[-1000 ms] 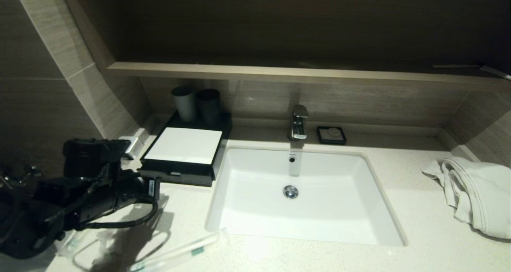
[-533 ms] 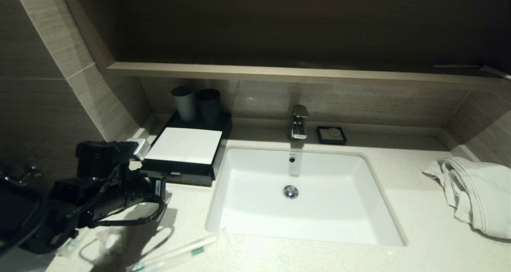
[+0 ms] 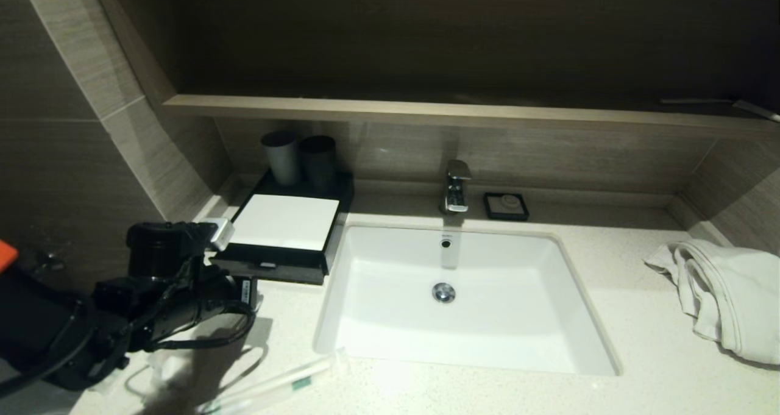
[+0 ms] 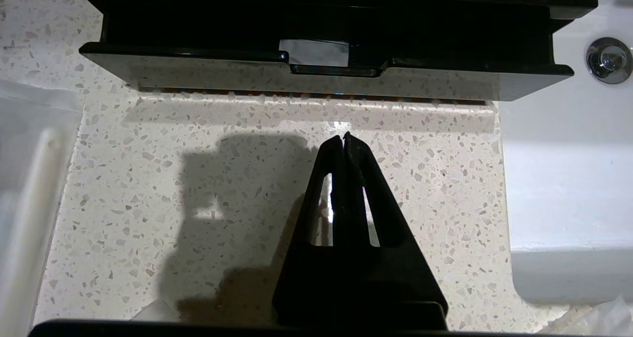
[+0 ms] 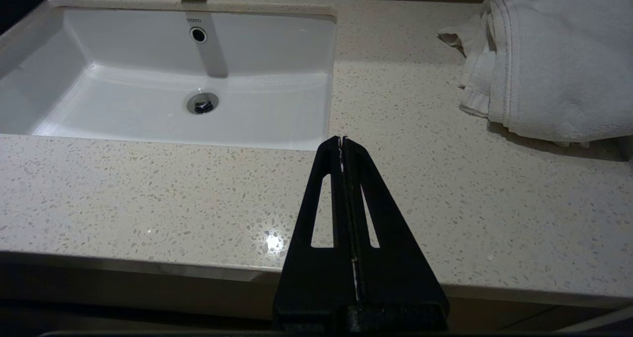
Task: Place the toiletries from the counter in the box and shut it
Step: Open the drawer
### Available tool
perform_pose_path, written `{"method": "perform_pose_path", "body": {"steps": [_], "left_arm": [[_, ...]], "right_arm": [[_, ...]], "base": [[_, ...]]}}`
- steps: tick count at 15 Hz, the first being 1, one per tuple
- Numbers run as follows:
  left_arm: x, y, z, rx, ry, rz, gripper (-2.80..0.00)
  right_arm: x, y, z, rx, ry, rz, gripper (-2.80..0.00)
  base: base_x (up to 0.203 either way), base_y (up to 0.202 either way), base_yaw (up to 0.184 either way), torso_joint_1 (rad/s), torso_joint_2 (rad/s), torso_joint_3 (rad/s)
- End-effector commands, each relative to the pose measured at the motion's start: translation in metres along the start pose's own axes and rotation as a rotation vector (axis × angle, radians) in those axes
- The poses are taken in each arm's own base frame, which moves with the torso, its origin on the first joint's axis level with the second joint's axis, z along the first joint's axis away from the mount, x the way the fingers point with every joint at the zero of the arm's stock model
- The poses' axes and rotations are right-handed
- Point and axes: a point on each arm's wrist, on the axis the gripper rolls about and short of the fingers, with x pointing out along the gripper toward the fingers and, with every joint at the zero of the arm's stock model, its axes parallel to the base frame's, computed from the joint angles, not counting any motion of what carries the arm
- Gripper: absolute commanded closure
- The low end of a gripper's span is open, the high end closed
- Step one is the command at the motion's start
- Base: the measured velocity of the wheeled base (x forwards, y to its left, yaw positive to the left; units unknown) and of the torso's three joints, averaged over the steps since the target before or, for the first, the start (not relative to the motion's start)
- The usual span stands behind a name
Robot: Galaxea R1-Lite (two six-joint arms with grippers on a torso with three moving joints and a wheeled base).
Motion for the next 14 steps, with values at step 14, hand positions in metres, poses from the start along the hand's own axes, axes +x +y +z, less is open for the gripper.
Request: {"method": "perform_pose_path", "body": {"steps": [14], "left_arm": [[0.009,0.001,-0.015,0.017,-0.143,0.02,0.0]], "right_arm": [[0.0,0.0,0.0,-0.001,0.0,0.0,0.0]], "base": [[0.0,0.0,0.0,0.0,0.0,0.0]]}}
